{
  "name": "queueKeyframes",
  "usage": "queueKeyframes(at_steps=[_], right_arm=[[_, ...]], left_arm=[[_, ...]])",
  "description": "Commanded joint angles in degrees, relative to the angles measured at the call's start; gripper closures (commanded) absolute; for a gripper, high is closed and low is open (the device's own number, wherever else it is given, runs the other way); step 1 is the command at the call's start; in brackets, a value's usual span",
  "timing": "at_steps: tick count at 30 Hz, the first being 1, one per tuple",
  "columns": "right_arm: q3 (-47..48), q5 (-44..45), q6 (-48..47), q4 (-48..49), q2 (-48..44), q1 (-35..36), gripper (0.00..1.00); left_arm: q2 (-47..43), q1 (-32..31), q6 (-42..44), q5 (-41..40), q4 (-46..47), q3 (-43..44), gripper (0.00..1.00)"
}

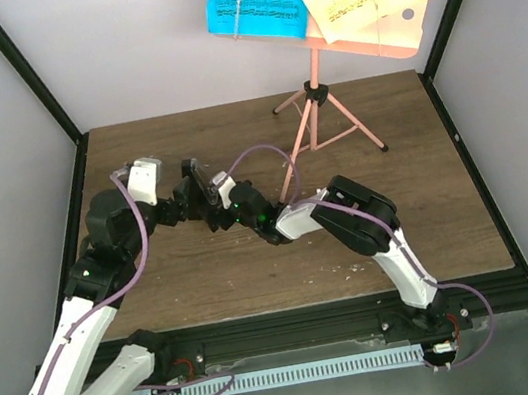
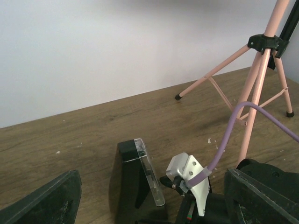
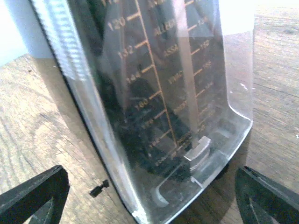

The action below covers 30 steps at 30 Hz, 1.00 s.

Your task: Pack up the instrument practice props

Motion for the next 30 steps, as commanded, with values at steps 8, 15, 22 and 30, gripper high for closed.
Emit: queueKeyframes(at_steps=[8,15,22,30], right_arm=[[-17.51,-15.78,0.3,5.58,-18.61,-0.46,0.0],[-28.14,-16.95,14.33,-3.37,-34.26,-5.01,0.0],[-29.21,-8.77,19.01,-16.34,-42.25,-14.67,0.0],[-27.88,-13.35,20.85,-27.12,-47.33,-26.99,0.0]], left_arm=[[-2.56,0.34,-0.85,-2.4,1.03,-1.59,0.15],[-3.67,0.39,-0.84,-3.29,1.35,-2.55,0.11],[-0.43,0.4,-0.71,-3.97,0.16,-1.79,0.08],[0.64,0.48,-0.61,-2.7,0.4,-1.98,0.05]])
